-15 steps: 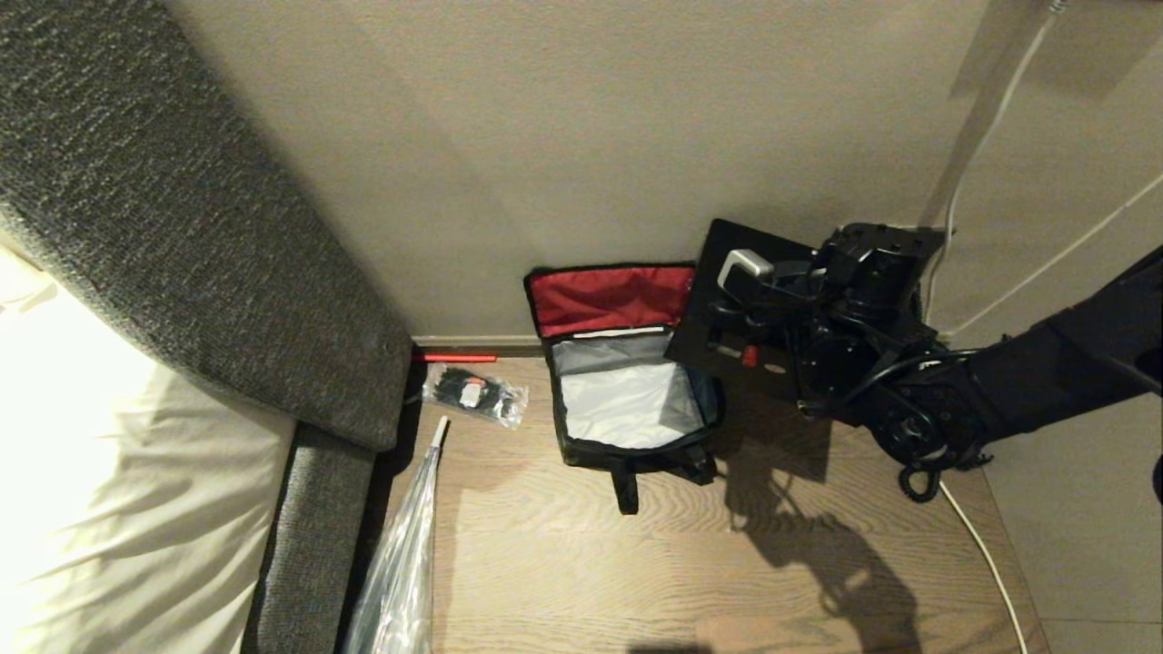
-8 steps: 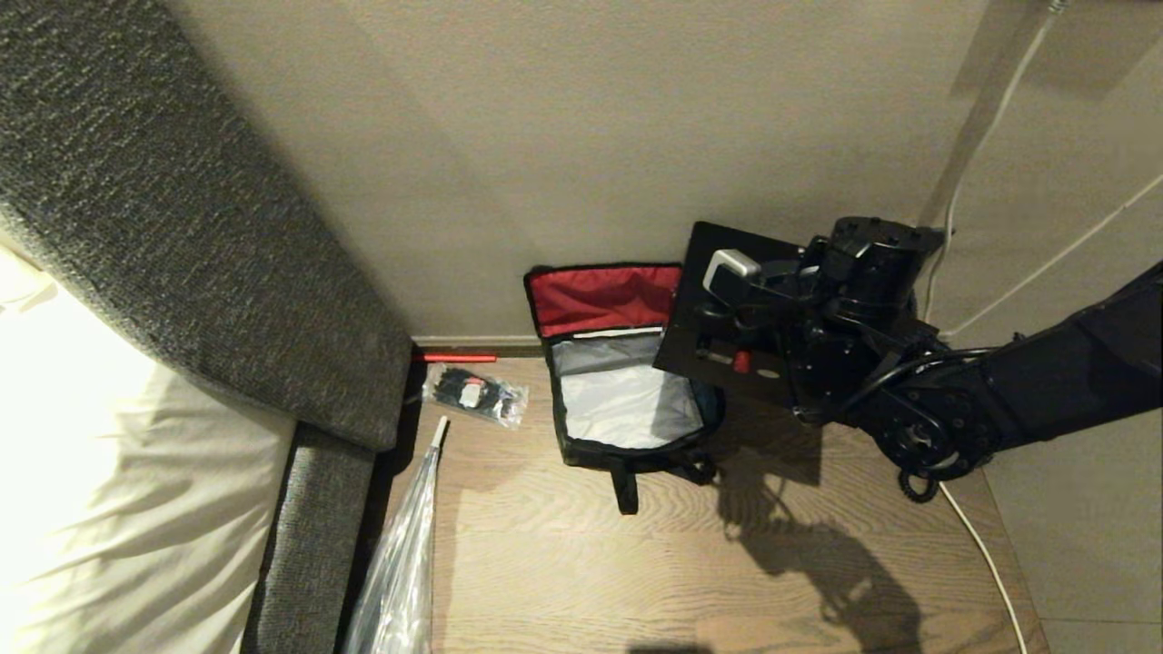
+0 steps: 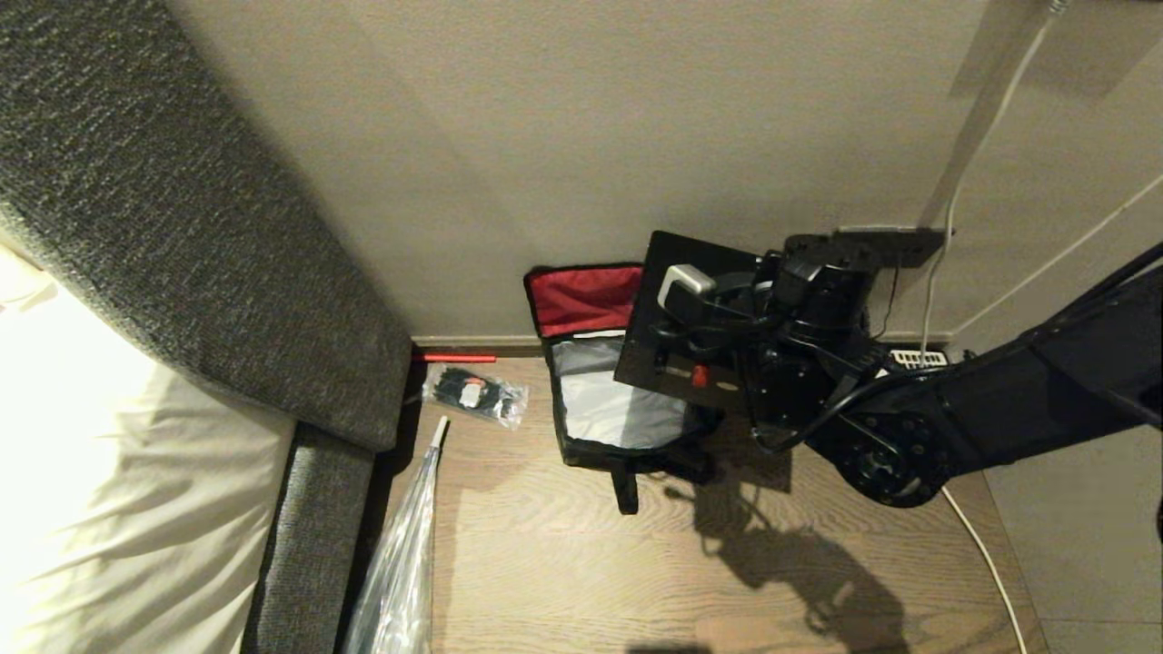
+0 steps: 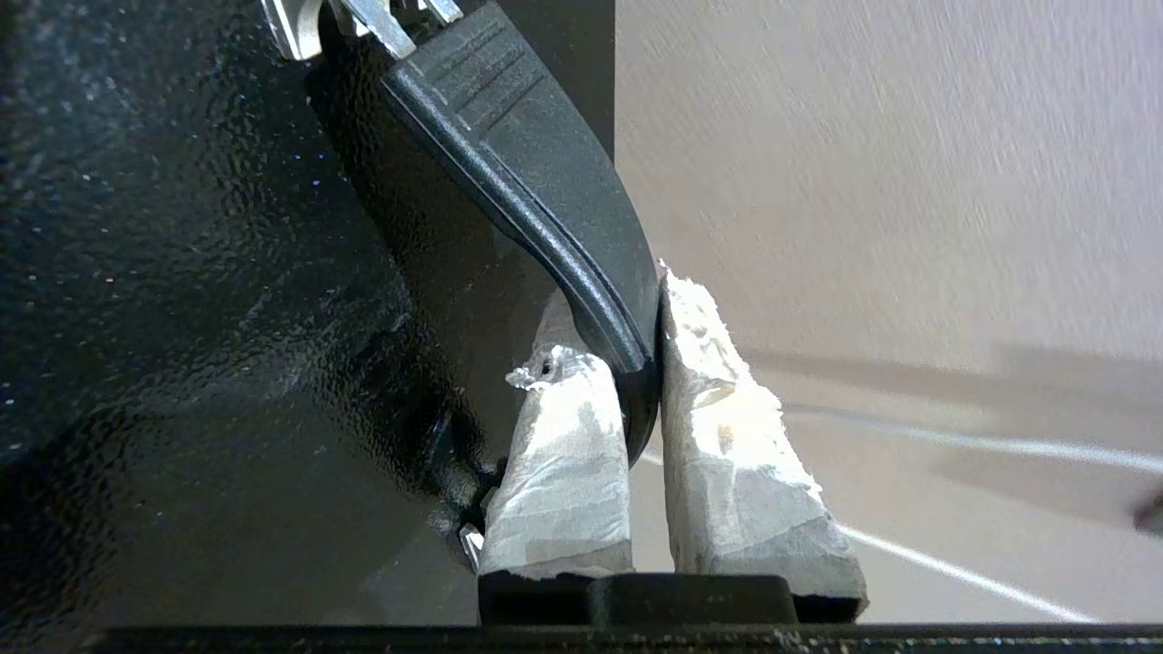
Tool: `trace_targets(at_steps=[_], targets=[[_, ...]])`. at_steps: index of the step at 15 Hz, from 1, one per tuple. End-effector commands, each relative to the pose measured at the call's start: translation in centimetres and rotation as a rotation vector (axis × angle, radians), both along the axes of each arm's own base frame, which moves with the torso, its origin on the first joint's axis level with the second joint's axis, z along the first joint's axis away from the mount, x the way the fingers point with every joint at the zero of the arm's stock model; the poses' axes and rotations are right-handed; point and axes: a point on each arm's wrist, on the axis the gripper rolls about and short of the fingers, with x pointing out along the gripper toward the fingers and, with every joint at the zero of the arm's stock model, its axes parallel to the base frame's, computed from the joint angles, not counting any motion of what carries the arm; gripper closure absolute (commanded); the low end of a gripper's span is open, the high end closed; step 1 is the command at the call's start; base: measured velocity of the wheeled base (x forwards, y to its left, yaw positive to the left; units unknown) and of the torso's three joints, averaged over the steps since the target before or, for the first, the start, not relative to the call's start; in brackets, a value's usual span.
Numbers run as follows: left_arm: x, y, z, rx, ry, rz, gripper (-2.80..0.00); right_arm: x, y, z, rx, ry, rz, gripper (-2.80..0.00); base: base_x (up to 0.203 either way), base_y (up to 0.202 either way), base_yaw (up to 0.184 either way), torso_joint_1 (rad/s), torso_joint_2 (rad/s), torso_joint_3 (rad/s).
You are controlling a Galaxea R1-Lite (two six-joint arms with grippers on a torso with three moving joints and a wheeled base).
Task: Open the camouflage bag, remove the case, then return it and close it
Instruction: Place the black box back
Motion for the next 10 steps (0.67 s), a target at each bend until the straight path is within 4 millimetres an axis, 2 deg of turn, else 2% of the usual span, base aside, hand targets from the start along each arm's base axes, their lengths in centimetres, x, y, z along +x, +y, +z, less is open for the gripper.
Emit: trace_targets(at_steps=[1, 10], targets=[[0.0, 0.0, 0.0, 0.000, 0.000, 0.000, 0.00, 0.4, 1.5, -1.6, -0.017, 0.023, 0.021, 0.00, 0.000, 0.000, 0.000, 0.000, 0.00, 0.000], [0.0, 0.0, 0.0, 0.000, 0.000, 0.000, 0.00, 1.5, 3.3, -5.1, -0.083, 0.072, 0.187, 0.00, 0.000, 0.000, 0.000, 0.000, 0.00, 0.000]])
